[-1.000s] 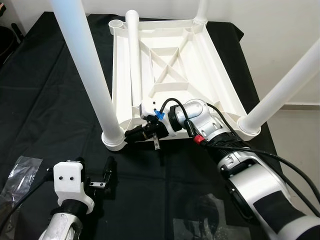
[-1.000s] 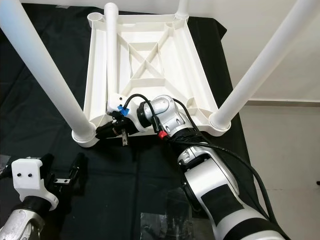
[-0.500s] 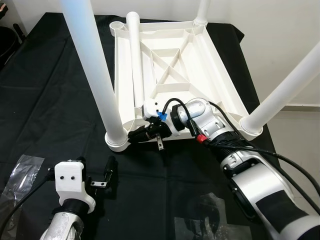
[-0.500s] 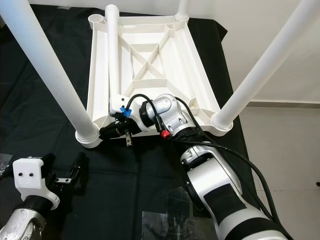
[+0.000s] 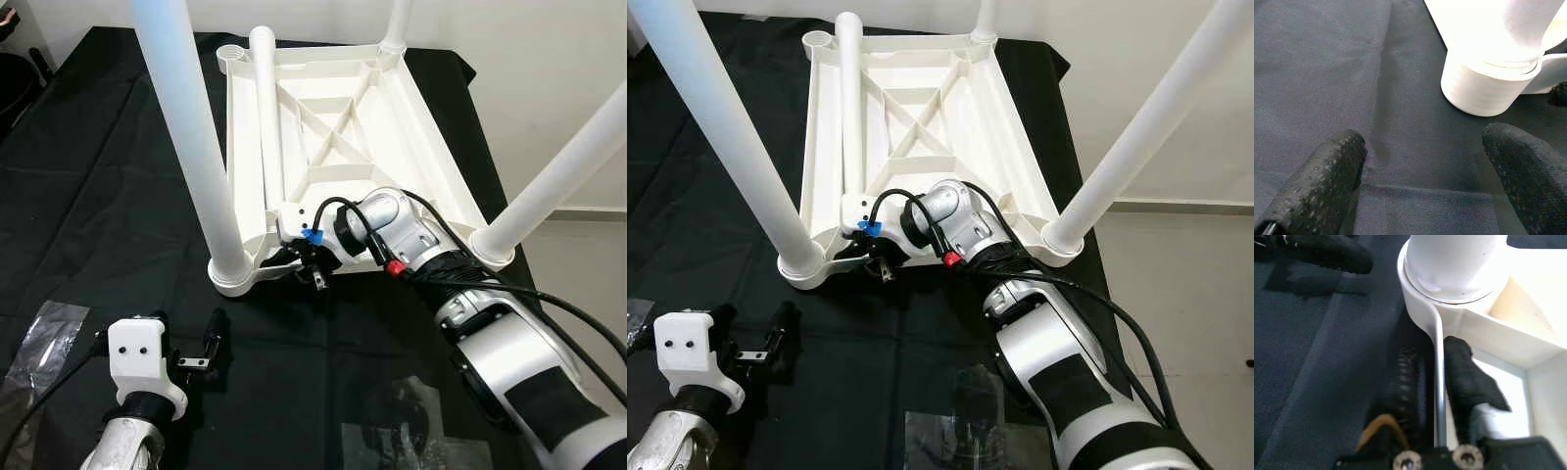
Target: Building children table
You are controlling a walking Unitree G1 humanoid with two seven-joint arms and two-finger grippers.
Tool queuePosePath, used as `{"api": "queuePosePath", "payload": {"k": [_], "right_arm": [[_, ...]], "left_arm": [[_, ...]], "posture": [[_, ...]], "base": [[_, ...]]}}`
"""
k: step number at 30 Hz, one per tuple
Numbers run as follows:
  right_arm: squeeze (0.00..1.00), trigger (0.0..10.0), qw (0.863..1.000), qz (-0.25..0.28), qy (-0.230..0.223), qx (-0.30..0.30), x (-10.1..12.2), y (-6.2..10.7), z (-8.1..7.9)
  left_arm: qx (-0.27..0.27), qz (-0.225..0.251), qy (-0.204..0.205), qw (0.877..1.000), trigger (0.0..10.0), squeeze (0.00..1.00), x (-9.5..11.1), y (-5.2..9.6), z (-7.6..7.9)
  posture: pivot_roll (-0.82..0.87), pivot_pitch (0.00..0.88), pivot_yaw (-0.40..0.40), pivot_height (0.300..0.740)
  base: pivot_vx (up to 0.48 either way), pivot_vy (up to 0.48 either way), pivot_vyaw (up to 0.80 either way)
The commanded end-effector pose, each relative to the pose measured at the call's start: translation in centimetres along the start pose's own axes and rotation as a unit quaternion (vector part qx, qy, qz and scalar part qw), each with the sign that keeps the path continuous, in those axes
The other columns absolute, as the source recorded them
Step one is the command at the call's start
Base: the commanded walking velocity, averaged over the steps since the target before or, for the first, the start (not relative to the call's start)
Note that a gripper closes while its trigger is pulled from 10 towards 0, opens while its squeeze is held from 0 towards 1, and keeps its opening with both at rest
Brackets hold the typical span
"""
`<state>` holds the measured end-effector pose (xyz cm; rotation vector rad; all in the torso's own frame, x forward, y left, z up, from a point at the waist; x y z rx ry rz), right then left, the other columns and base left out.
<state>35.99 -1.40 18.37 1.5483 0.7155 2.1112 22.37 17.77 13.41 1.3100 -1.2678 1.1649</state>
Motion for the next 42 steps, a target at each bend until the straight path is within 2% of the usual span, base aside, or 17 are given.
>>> {"api": "queuePosePath", "payload": {"k": [1, 9, 11, 13, 17, 18, 19, 20, 22, 23, 31, 32, 35, 37, 38, 39, 42], "right_arm": [[0.0, 0.0, 1.0, -0.016, -0.012, 0.019, -0.8, -0.7, -0.6], [0.0, 0.0, 0.999, -0.024, 0.005, 0.037, -1.1, -0.6, -1.1], [0.0, 0.0, 0.998, -0.029, 0.027, 0.046, -1.3, -0.4, -1.5], [0.0, 0.0, 0.993, -0.054, 0.08, 0.07, -2.5, 0.2, -2.4], [0.0, 0.0, 0.99, -0.063, 0.1, 0.079, -3.0, 0.4, -2.8], [0.0, 0.0, 0.985, -0.076, 0.127, 0.093, -3.6, 0.8, -3.4], [0.0, 0.0, 0.985, -0.076, 0.127, 0.093, -3.6, 0.8, -3.4], [0.0, 0.0, 0.979, -0.086, 0.148, 0.113, -4.6, 1.3, -4.3], [0.0, 0.0, 0.979, -0.086, 0.148, 0.113, -4.6, 1.3, -4.3], [0.0, 0.0, 0.97, -0.098, 0.175, 0.139, -6.1, 2.1, -5.5], [0.0, 0.0, 0.963, -0.095, 0.194, 0.161, -7.0, 2.8, -6.9], [0.0, 0.0, 0.958, -0.116, 0.199, 0.168, -8.3, 3.3, -7.5], [0.0, 0.0, 0.954, -0.14, 0.205, 0.168, -9.6, 3.9, -7.9], [0.0, 0.0, 0.946, -0.182, 0.217, 0.159, -11.6, 5.3, -8.3], [0.0, 0.0, 0.946, -0.182, 0.217, 0.159, -11.6, 5.3, -8.3], [0.0, 8.2, 0.947, -0.19, 0.22, 0.14, -11.9, 5.6, -8.0], [0.0, 8.2, 0.947, -0.194, 0.221, 0.126, -11.9, 5.8, -7.8]], "left_arm": [[0.006, -0.012, 0.001, 1.0, 10.0, 0.0, -0.7, 0.3, -0.2], [0.006, -0.012, 0.001, 1.0, 10.0, 0.0, -0.7, 0.2, -0.2], [0.006, -0.012, 0.001, 1.0, 10.0, 0.0, -0.6, 0.2, -0.2], [0.006, -0.012, 0.001, 1.0, 10.0, 0.0, -0.6, 0.2, -0.1], [0.007, -0.011, 0.0, 1.0, 10.0, 0.0, -0.6, 0.2, -0.1], [0.008, -0.011, 0.0, 1.0, 10.0, 0.0, -0.6, 0.2, -0.1], [0.008, -0.011, 0.0, 1.0, 10.0, 0.0, -0.6, 0.2, -0.1], [0.008, -0.011, 0.0, 1.0, 10.0, 0.0, -0.6, 0.2, -0.2], [0.008, -0.011, 0.0, 1.0, 10.0, 0.0, -0.6, 0.2, -0.2], [0.009, -0.012, 0.0, 1.0, 10.0, 0.0, -0.6, 0.2, -0.3], [0.008, -0.013, -0.002, 1.0, 10.0, 0.0, -0.7, 0.2, -0.4], [0.008, -0.013, -0.002, 1.0, 10.0, 0.0, -0.7, 0.2, -0.4], [0.008, -0.014, -0.002, 1.0, 10.0, 0.0, -0.7, 0.1, -0.4], [0.008, -0.014, -0.001, 1.0, 10.0, 0.0, -0.8, 0.1, -0.4], [0.008, -0.014, -0.001, 1.0, 10.0, 0.0, -0.8, 0.1, -0.4], [0.007, -0.014, -0.001, 1.0, 10.0, 0.0, -0.8, 0.1, -0.4], [0.007, -0.014, -0.001, 1.0, 10.0, 0.0, -0.8, 0.1, -0.4]], "posture": [[0.04, 0.231, -0.091, 0.74], [0.04, 0.229, -0.092, 0.74], [0.04, 0.229, -0.094, 0.74], [0.05, 0.228, -0.097, 0.74], [0.05, 0.228, -0.097, 0.74], [0.05, 0.227, -0.098, 0.74], [0.05, 0.227, -0.098, 0.74], [0.05, 0.227, -0.097, 0.74], [0.05, 0.227, -0.097, 0.74], [0.04, 0.227, -0.093, 0.74], [0.05, 0.226, -0.092, 0.74], [0.04, 0.226, -0.093, 0.74], [0.04, 0.227, -0.091, 0.74], [0.04, 0.227, -0.091, 0.74], [0.04, 0.227, -0.091, 0.74], [0.03, 0.222, -0.086, 0.74], [0.04, 0.222, -0.087, 0.74]], "base": [[0.0, 0.0, 0.0], [0.0, 0.0, 0.0], [0.0, 0.0, 0.0], [0.0, 0.0, 0.0], [0.0, 0.0, 0.0], [0.0, 0.0, 0.0], [0.0, 0.0, 0.0], [0.0, 0.0, 0.0], [0.0, 0.0, 0.0], [0.0, 0.0, 0.0], [0.0, 0.0, 0.0], [0.0, 0.0, 0.0], [0.0, 0.0, 0.0], [0.0, 0.0, 0.0], [0.0, 0.0, 0.0], [0.0, 0.0, 0.0], [0.0, 0.0, 0.0]]}}
Point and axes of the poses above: a point about 5 cm out from each wrist's last joint towards the gripper, its own y axis pointing back from the gripper into the wrist, its own x axis along the axis of the wrist's last joint, z = x × y, the point moved 4 cm from there along -y, pointing out of the wrist towards the gripper, and after that the axes turned 10 degrees about -y, right-handed, at the moved point
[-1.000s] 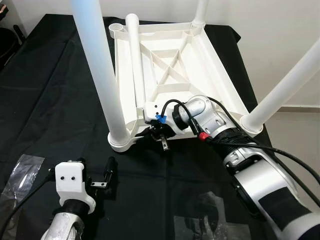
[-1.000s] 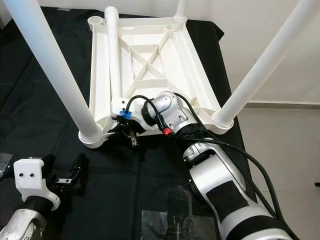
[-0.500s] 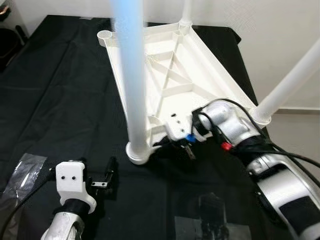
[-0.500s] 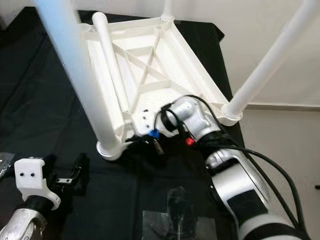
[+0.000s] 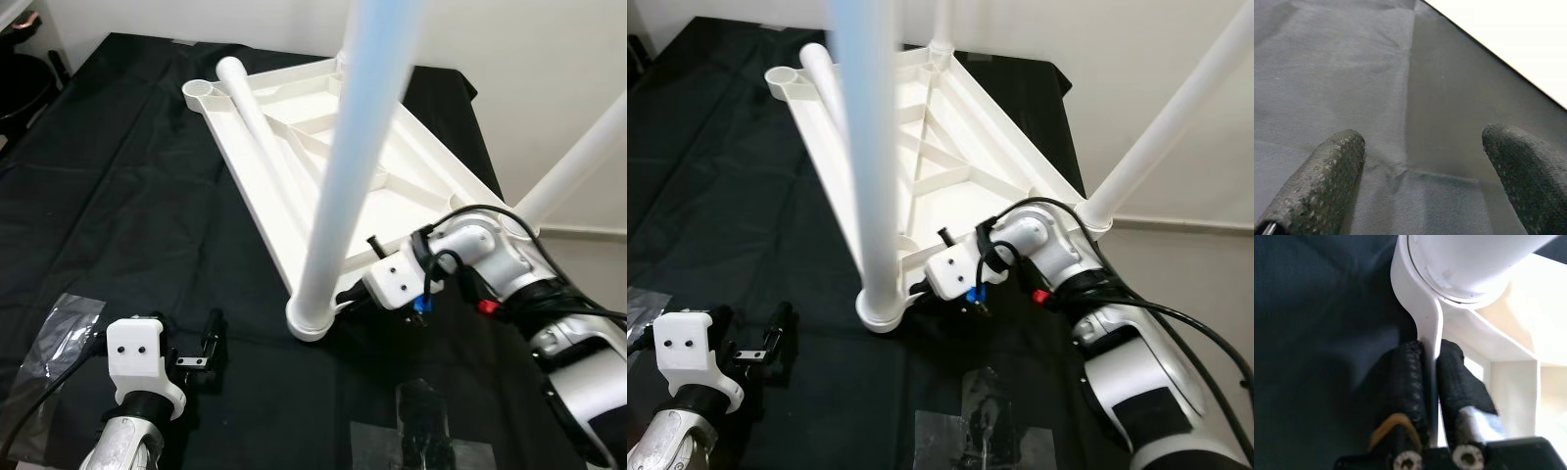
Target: Building children table
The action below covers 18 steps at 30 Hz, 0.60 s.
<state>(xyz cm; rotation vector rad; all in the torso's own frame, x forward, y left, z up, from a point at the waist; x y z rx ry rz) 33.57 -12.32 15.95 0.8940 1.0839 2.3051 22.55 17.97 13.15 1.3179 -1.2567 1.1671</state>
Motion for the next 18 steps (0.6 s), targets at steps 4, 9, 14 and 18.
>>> {"api": "queuePosePath", "payload": {"k": [4, 9, 14, 18], "right_arm": [[1.0, 10.0, 0.994, -0.043, -0.087, 0.048, -1.9, -1.1, -3.2], [1.0, 10.0, 0.976, 0.059, -0.206, -0.028, 0.1, 0.7, -2.2], [1.0, 10.0, 0.964, 0.114, -0.234, -0.047, 1.6, 1.3, -2.3], [1.0, 10.0, 0.932, 0.212, -0.28, -0.086, 4.4, 1.4, -3.0]], "left_arm": [[0.003, -0.011, -0.002, 1.0, 10.0, 0.0, -0.6, 0.2, -0.1], [0.002, -0.01, -0.001, 1.0, 10.0, 0.0, -0.6, 0.0, -0.1], [0.001, -0.01, 0.0, 1.0, 10.0, 0.0, -0.7, -0.1, -0.1], [-0.002, -0.01, 0.002, 1.0, 10.0, 0.0, -0.7, -0.4, -0.1]], "posture": [[0.04, 0.214, -0.087, 0.74], [0.03, 0.209, -0.077, 0.74], [0.02, 0.204, -0.07, 0.74], [0.0, 0.199, -0.062, 0.74]], "base": [[0.0, 0.0, 0.0], [0.0, 0.0, 0.0], [0.0, 0.0, 0.0], [0.0, 0.0, 0.0]]}}
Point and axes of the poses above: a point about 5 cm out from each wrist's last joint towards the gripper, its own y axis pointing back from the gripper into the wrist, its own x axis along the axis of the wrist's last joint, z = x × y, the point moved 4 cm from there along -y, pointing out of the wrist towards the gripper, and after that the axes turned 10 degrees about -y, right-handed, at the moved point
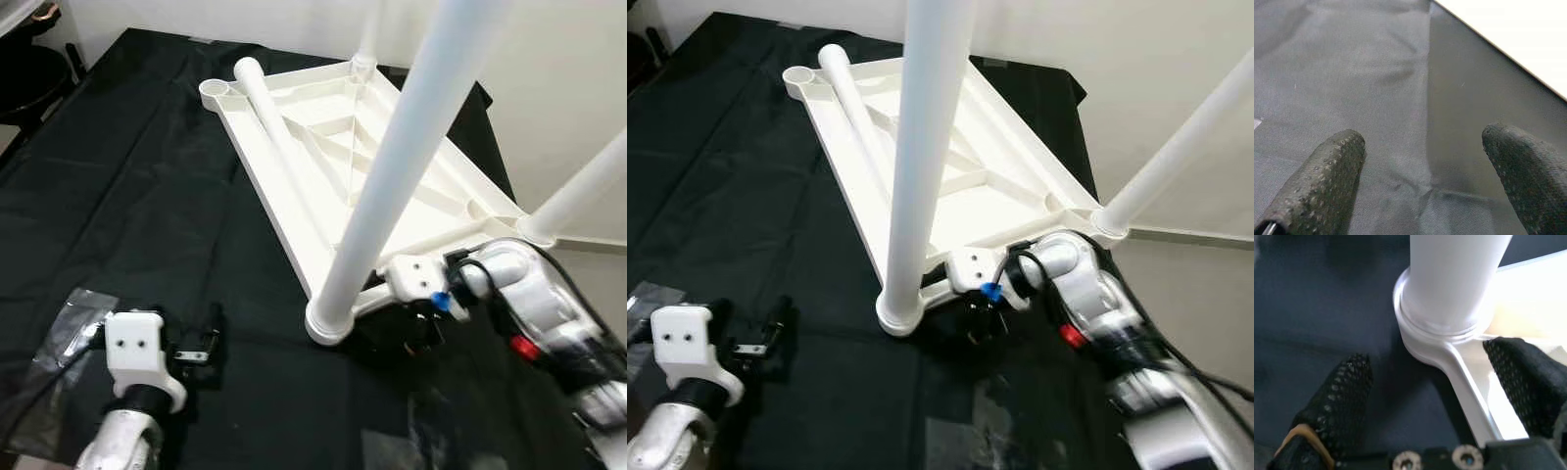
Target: Building children table
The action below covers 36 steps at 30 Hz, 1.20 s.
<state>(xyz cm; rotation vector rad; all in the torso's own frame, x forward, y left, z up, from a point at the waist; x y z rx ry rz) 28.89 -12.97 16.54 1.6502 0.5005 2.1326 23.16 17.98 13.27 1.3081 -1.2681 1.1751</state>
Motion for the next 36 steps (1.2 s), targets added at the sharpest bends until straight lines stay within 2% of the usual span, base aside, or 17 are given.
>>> {"api": "queuePosePath", "payload": {"k": [1, 3, 5, 8, 10, 11, 12, 15, 16, 17, 18, 19, 20, 28, 29, 31, 36], "right_arm": [[1.0, 10.0, 0.997, 0.074, -0.021, -0.015, 1.8, -0.8, -0.8], [1.0, 10.0, 0.991, 0.111, -0.035, -0.066, 2.5, -1.3, -0.3], [1.0, 10.0, 0.986, 0.137, -0.043, -0.089, 3.1, -1.9, 0.0], [1.0, 10.0, 0.977, 0.17, -0.067, -0.108, 4.0, -2.6, 0.2], [1.0, 10.0, 0.977, 0.17, -0.067, -0.108, 4.0, -2.6, 0.2], [0.85, 10.0, 0.973, 0.184, -0.075, -0.119, 4.5, -3.1, 0.3], [0.0, 10.0, 0.967, 0.198, -0.086, -0.135, 5.0, -3.6, 0.6], [0.0, 10.0, 0.958, 0.213, -0.098, -0.165, 5.6, -4.2, 1.3], [0.0, 6.3, 0.951, 0.222, -0.107, -0.188, 6.0, -4.4, 1.9], [0.0, 6.3, 0.951, 0.222, -0.107, -0.188, 6.0, -4.4, 1.9], [0.0, 4.1, 0.946, 0.229, -0.113, -0.202, 6.3, -4.5, 2.2], [0.0, 4.1, 0.946, 0.229, -0.113, -0.202, 6.3, -4.5, 2.2], [0.0, 0.0, 0.939, 0.232, -0.13, -0.218, 6.6, -4.8, 2.4], [0.0, 0.0, 0.933, 0.228, -0.141, -0.24, 6.6, -4.5, 2.4], [0.0, 0.0, 0.937, 0.251, -0.146, -0.192, 7.3, -4.8, 0.4], [0.0, 0.0, 0.939, 0.275, -0.146, -0.149, 8.2, -5.0, -1.2], [0.0, 0.0, 0.938, 0.298, -0.15, -0.099, 9.1, -5.3, -2.4]], "left_arm": [[-0.002, -0.017, 0.002, 1.0, 10.0, 0.0, -0.9, 0.1, -0.1], [-0.002, -0.017, 0.002, 1.0, 10.0, 0.0, -1.0, -0.1, -0.1], [-0.002, -0.016, 0.002, 1.0, 10.0, 0.0, -1.0, -0.2, -0.1], [-0.002, -0.015, 0.002, 1.0, 10.0, 0.0, -1.0, -0.2, -0.2], [-0.002, -0.015, 0.002, 1.0, 10.0, 0.0, -1.0, -0.2, -0.2], [-0.002, -0.015, 0.002, 1.0, 10.0, 0.0, -0.9, -0.2, -0.2], [-0.001, -0.014, 0.002, 1.0, 10.0, 0.0, -0.9, -0.2, -0.2], [0.0, -0.012, 0.002, 1.0, 10.0, 0.0, -0.8, -0.2, -0.3], [0.001, -0.011, 0.002, 1.0, 10.0, 0.0, -0.8, -0.2, -0.3], [0.001, -0.011, 0.002, 1.0, 10.0, 0.0, -0.8, -0.2, -0.3], [0.001, -0.011, 0.002, 1.0, 10.0, 0.0, -0.8, -0.2, -0.3], [0.001, -0.011, 0.002, 1.0, 10.0, 0.0, -0.8, -0.2, -0.3], [0.0, -0.01, 0.002, 1.0, 10.0, 0.0, -0.8, -0.3, -0.2], [0.0, -0.009, 0.004, 1.0, 10.0, 0.0, -0.8, -0.4, -0.2], [-0.001, -0.01, 0.005, 1.0, 10.0, 0.0, -0.9, -0.5, -0.2], [-0.002, -0.01, 0.005, 1.0, 10.0, 0.0, -0.9, -0.6, -0.1], [-0.003, -0.011, 0.003, 1.0, 10.0, 0.0, -1.0, -0.6, -0.1]], "posture": [[0.0, 0.193, -0.061, 0.74], [0.0, 0.19, -0.06, 0.74], [0.0, 0.189, -0.059, 0.74], [0.0, 0.188, -0.061, 0.74], [0.0, 0.188, -0.061, 0.74], [0.0, 0.188, -0.061, 0.74], [0.0, 0.187, -0.061, 0.74], [0.01, 0.187, -0.062, 0.74], [0.0, 0.186, -0.062, 0.74], [0.0, 0.186, -0.062, 0.74], [0.01, 0.185, -0.062, 0.74], [0.01, 0.185, -0.062, 0.74], [0.0, 0.185, -0.062, 0.74], [-0.01, 0.183, -0.06, 0.74], [-0.01, 0.182, -0.058, 0.74], [-0.01, 0.18, -0.057, 0.74], [0.0, 0.175, -0.054, 0.74]], "base": [[0.0, 0.0, 0.0], [0.0, 0.0, 0.0], [0.0, 0.0, 0.0], [0.0, 0.0, 0.0], [0.0, 0.0, 0.0], [0.0, 0.0, 0.0], [0.0, 0.0, 0.0], [0.0, 0.0, 0.0], [0.0, 0.0, 0.0], [0.0, 0.0, 0.0], [0.0, 0.0, 0.0], [0.0, 0.0, 0.0], [0.0, 0.0, 0.0], [0.0, 0.0, 0.0], [0.0, 0.0, 0.0], [0.0, 0.0, 0.0], [0.0, 0.0, 0.0]]}}
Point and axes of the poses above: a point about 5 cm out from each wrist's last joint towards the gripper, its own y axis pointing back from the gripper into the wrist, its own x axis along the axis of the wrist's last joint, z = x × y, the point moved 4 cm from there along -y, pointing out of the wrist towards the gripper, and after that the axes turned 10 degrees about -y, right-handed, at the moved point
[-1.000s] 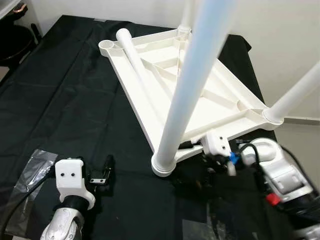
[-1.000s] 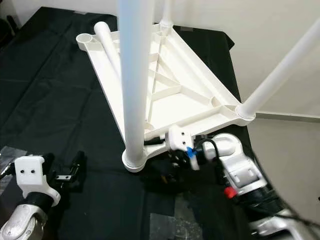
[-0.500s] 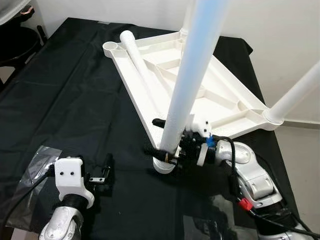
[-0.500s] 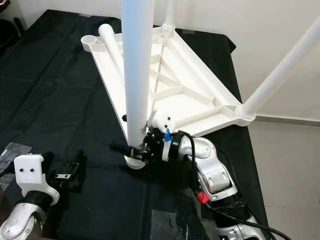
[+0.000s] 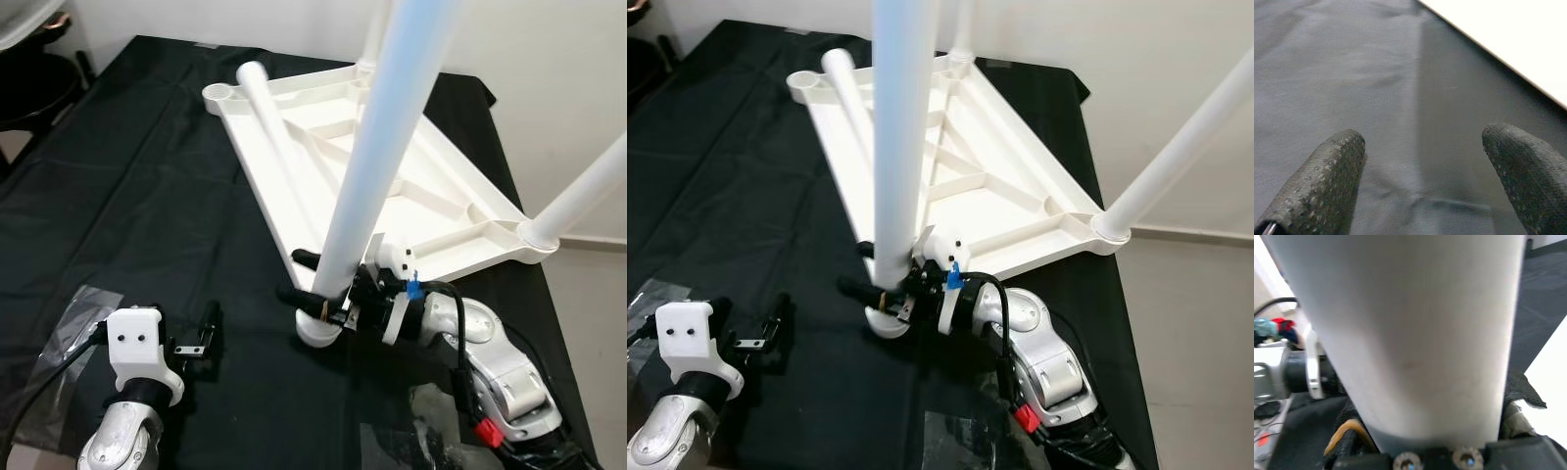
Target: Building children table
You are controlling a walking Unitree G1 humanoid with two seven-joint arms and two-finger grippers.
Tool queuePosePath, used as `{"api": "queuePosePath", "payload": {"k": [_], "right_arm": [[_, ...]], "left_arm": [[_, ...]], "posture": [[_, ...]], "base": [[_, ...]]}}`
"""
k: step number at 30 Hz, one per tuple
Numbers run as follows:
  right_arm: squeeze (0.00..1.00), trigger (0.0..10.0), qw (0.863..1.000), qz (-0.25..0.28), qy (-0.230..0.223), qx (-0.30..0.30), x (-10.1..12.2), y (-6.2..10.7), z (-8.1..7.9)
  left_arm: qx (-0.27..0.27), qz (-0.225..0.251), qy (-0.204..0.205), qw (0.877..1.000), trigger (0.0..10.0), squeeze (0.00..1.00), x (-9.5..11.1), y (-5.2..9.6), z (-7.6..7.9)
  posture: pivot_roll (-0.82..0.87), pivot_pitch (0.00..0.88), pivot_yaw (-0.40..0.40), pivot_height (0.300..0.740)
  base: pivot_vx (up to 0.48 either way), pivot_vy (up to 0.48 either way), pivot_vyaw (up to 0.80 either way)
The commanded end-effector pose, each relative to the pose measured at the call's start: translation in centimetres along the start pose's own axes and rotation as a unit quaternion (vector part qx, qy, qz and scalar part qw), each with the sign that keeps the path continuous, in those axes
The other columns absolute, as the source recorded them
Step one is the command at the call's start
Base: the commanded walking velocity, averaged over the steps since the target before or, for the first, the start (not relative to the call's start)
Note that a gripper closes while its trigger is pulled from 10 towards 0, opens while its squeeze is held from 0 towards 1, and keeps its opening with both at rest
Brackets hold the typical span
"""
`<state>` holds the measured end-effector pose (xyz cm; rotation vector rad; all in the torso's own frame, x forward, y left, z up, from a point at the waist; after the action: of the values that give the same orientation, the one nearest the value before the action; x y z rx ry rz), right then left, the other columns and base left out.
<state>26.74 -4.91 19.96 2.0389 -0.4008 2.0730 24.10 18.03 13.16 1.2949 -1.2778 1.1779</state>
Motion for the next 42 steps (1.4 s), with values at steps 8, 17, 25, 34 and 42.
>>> {"api": "queuePosePath", "payload": {"k": [8, 17, 25, 34, 42], "right_arm": [[0.0, 0.0, 0.983, -0.046, -0.049, 0.171, -0.2, 2.8, -4.1], [0.0, 0.0, 0.97, -0.178, -0.048, 0.161, -2.9, 7.5, -3.2], [0.0, 0.0, 0.969, -0.221, 0.023, -0.106, -3.5, 11.8, 5.0], [0.0, 10.0, 0.944, -0.215, -0.009, -0.252, -4.6, 13.8, 6.8], [1.0, 10.0, 0.832, -0.22, -0.025, -0.509, -6.2, 17.7, 9.1]], "left_arm": [[0.001, -0.018, -0.001, 1.0, 10.0, 0.0, -1.1, 0.5, -0.3], [-0.001, -0.02, -0.002, 1.0, 10.0, 0.0, -1.2, 0.6, -0.6], [-0.002, -0.021, -0.003, 1.0, 10.0, 0.0, -1.3, 0.5, -0.6], [-0.004, -0.021, -0.002, 1.0, 10.0, 0.0, -1.3, 0.4, -0.6], [-0.005, -0.019, -0.001, 1.0, 10.0, 0.0, -1.1, 0.4, -0.5]], "posture": [[0.0, 0.176, -0.045, 0.74], [0.0, 0.181, -0.036, 0.74], [-0.02, 0.187, -0.031, 0.74], [-0.02, 0.188, -0.032, 0.74], [-0.03, 0.191, -0.035, 0.74]], "base": [[0.0, 0.0, 0.0], [0.0, 0.0, 0.0], [0.0, 0.0, 0.0], [0.0, 0.0, 0.0], [0.0, 0.0, 0.0]]}}
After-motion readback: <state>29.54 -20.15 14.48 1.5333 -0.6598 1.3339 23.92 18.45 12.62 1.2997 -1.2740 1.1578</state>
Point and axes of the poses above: a point about 5 cm out from each wrist's last joint towards the gripper, its own y axis pointing back from the gripper into the wrist, its own x axis along the axis of the wrist's last joint, z = x × y, the point moved 4 cm from there along -y, pointing out of the wrist towards the gripper, and after that the axes turned 10 degrees about -y, right-handed, at the moved point
